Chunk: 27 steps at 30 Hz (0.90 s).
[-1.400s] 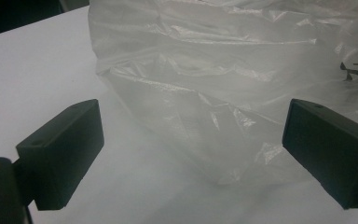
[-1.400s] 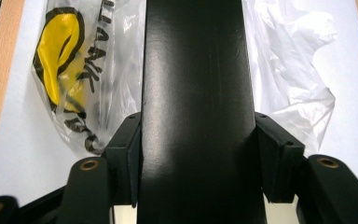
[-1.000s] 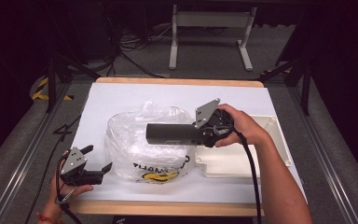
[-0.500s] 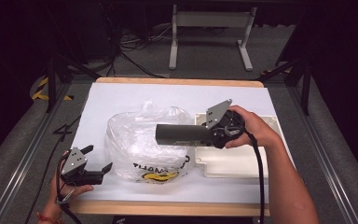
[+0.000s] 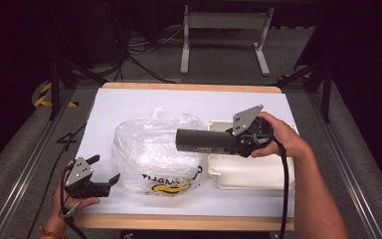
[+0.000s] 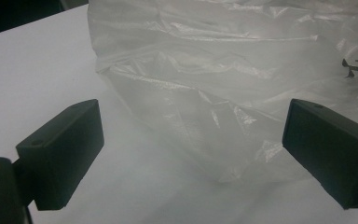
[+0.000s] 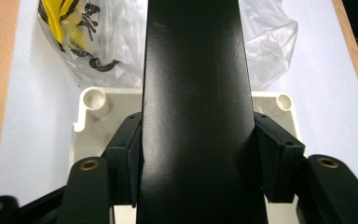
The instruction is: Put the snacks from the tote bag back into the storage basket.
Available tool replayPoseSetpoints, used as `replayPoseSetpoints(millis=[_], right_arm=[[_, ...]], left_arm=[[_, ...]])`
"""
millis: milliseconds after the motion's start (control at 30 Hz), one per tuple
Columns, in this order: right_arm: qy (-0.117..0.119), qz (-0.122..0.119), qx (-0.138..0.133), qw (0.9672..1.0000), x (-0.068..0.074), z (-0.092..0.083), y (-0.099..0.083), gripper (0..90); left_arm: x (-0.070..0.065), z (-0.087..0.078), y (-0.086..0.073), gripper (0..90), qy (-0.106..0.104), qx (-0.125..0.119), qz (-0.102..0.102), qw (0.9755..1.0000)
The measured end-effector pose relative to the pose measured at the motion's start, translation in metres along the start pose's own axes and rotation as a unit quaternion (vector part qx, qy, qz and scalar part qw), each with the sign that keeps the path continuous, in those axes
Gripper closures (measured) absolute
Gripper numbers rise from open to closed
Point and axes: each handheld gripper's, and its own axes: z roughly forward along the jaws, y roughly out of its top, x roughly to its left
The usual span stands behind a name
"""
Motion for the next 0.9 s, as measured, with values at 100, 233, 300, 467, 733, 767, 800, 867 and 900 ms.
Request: replayPoseSetpoints(millis=[100,233,300,467,733,767,800,867,900], right_arm=[[-0.004,0.004,0.000,1.0000,-0.002,-0.004,-0.006,42.6],[-0.004,0.007,0.000,1.0000,-0.002,-0.008,-0.012,42.6],[-0.004,0.008,0.001,1.0000,-0.002,-0.010,-0.015,42.6],[-0.004,0.000,-0.001,1.0000,0.000,-0.017,-0.021,42.6],[-0.007,-0.002,-0.002,1.0000,0.002,-0.027,-0.032,42.6],[-0.008,0.000,-0.002,1.0000,0.002,-0.028,-0.033,42.5],[-0.007,0.001,-0.003,1.0000,0.002,-0.029,-0.035,42.6],[-0.007,0.002,-0.003,1.0000,0.002,-0.031,-0.037,42.5],[-0.007,0.002,-0.003,1.0000,0.002,-0.031,-0.039,42.6]], left_arm=[[0.000,0.000,0.000,6.0,0.001,0.000,0.000,1.0000],[0.000,0.000,0.000,6.1,0.000,0.002,0.001,1.0000],[-0.001,0.000,0.000,6.1,0.000,0.002,0.001,1.0000],[0.000,0.000,0.000,6.1,0.000,0.002,0.000,1.0000],[0.000,0.000,0.001,6.1,0.000,0.003,0.001,1.0000],[0.000,0.000,0.001,6.1,0.001,0.003,0.002,1.0000],[-0.001,0.001,0.000,6.1,0.000,0.004,0.001,1.0000],[-0.001,0.001,0.000,6.1,0.001,0.004,0.001,1.0000],[0.000,0.001,0.000,6.1,0.001,0.003,0.001,1.0000]])
